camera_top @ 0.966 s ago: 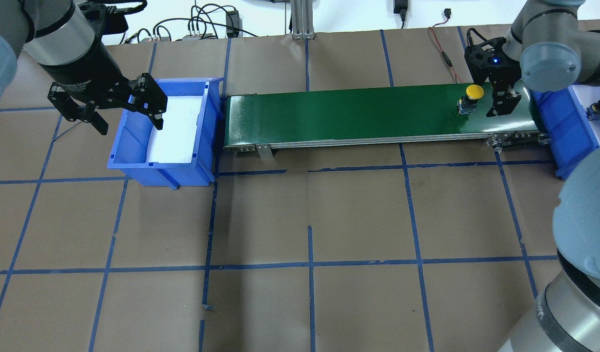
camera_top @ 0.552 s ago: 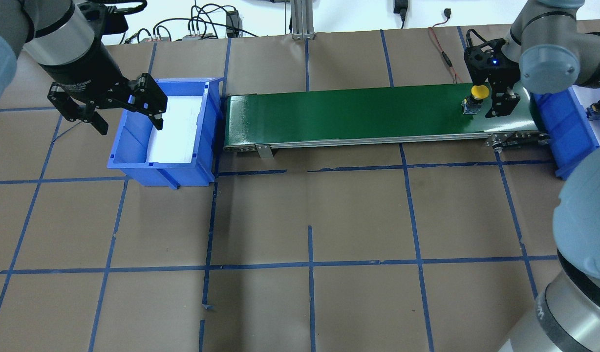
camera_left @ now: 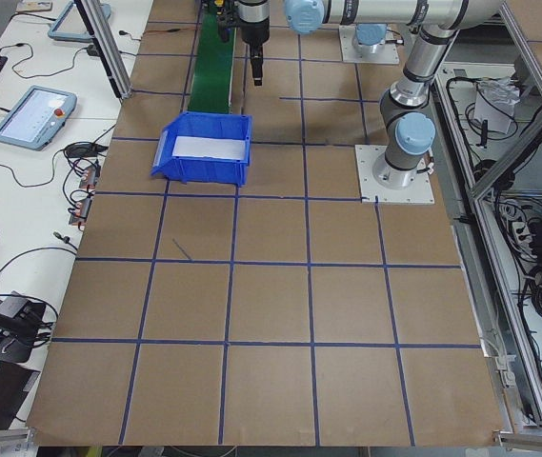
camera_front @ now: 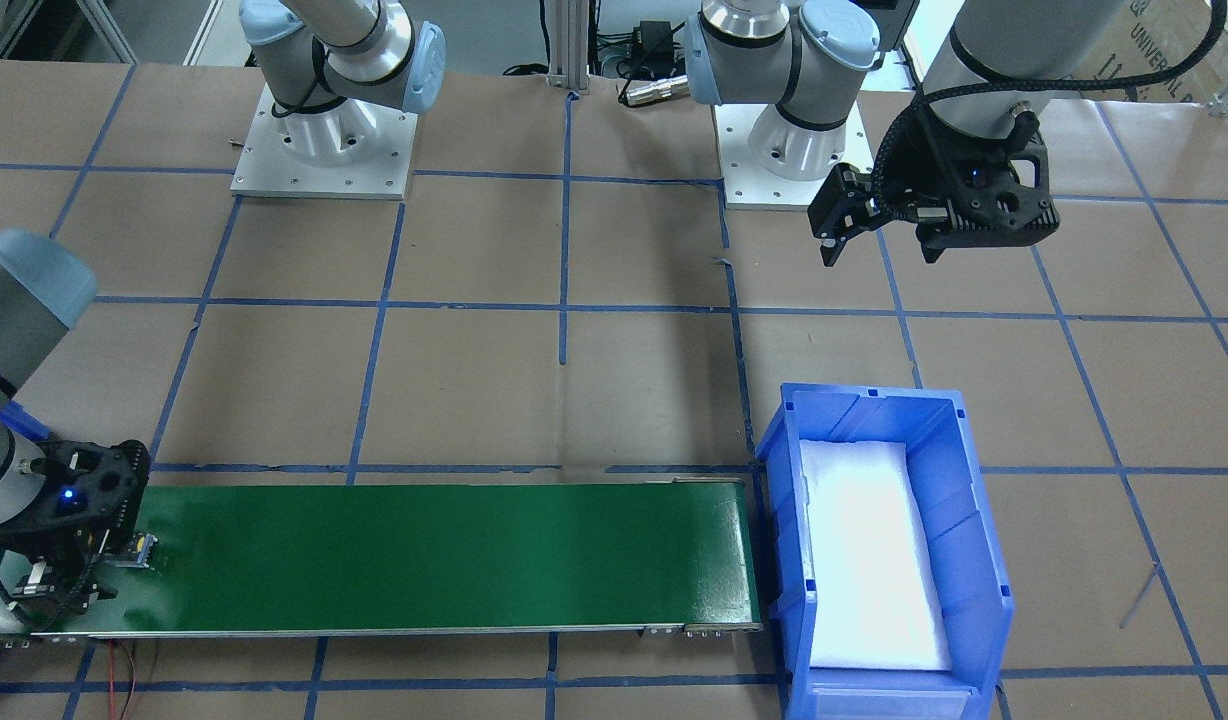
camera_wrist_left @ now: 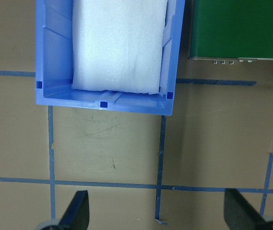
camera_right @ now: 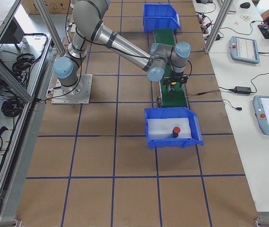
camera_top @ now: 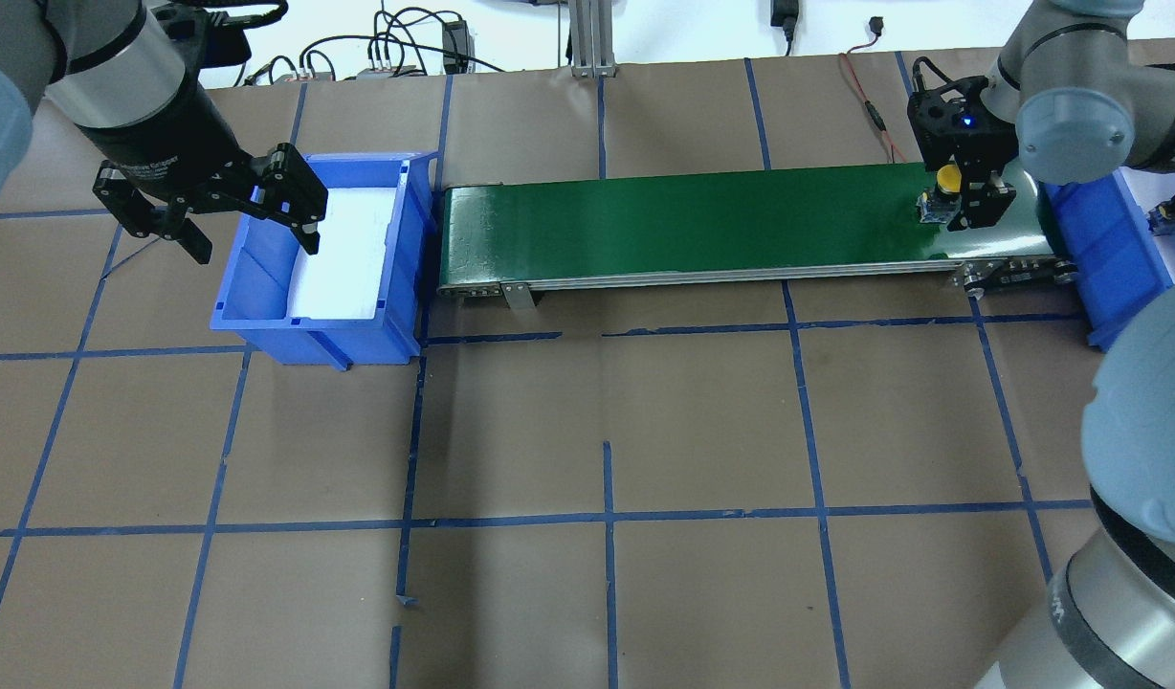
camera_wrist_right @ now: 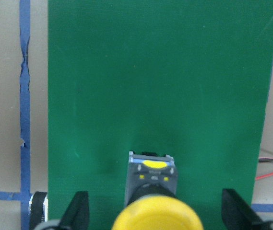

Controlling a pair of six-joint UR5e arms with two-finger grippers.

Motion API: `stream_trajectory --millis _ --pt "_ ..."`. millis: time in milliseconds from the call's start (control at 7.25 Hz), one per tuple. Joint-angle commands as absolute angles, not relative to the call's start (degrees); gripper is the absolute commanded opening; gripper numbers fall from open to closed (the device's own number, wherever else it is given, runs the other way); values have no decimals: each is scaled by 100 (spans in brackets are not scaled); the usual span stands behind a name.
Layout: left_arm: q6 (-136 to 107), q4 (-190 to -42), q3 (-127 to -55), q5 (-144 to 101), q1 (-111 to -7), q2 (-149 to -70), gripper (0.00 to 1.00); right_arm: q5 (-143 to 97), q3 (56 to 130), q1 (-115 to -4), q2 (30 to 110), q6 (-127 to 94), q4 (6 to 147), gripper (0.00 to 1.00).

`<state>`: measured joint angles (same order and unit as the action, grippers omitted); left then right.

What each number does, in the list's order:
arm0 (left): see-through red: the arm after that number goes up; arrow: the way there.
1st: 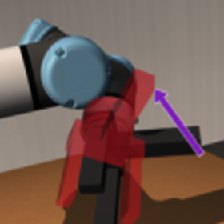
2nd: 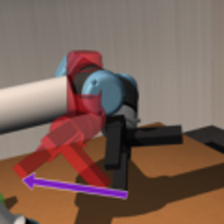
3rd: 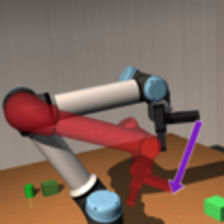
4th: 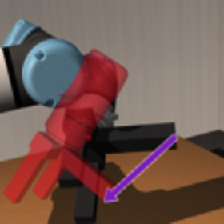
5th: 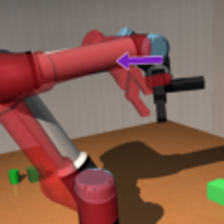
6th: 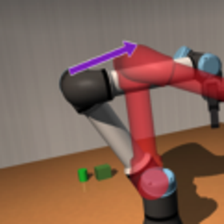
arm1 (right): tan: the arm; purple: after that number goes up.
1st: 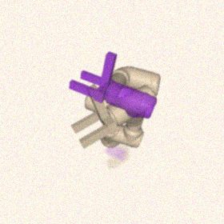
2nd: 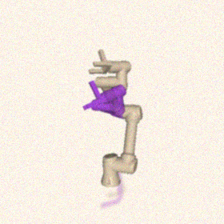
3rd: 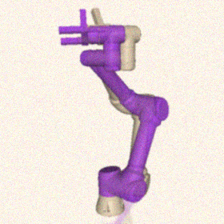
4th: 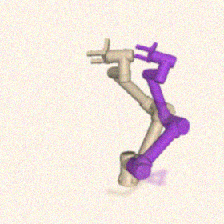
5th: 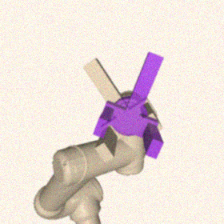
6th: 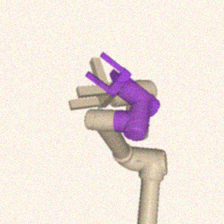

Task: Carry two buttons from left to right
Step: 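Lower the right gripper and grasp the yellow button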

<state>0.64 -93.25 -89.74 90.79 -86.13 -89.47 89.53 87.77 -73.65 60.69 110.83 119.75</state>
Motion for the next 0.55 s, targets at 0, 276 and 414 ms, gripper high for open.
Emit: stream_trajectory --millis 0,276,414 --pt "62 -9325 -8974 9079 -8613 -8947 100 9034 8763 -7365 6056 11083 12006 37" --pt "62 -9325 -8974 9079 -8613 -8947 100 9053 8736 -7348 6082 11057 12024 9" --pt "62 -9325 -8974 9088 -8613 -8947 100 9044 8667 -7356 6099 10961 12023 7"
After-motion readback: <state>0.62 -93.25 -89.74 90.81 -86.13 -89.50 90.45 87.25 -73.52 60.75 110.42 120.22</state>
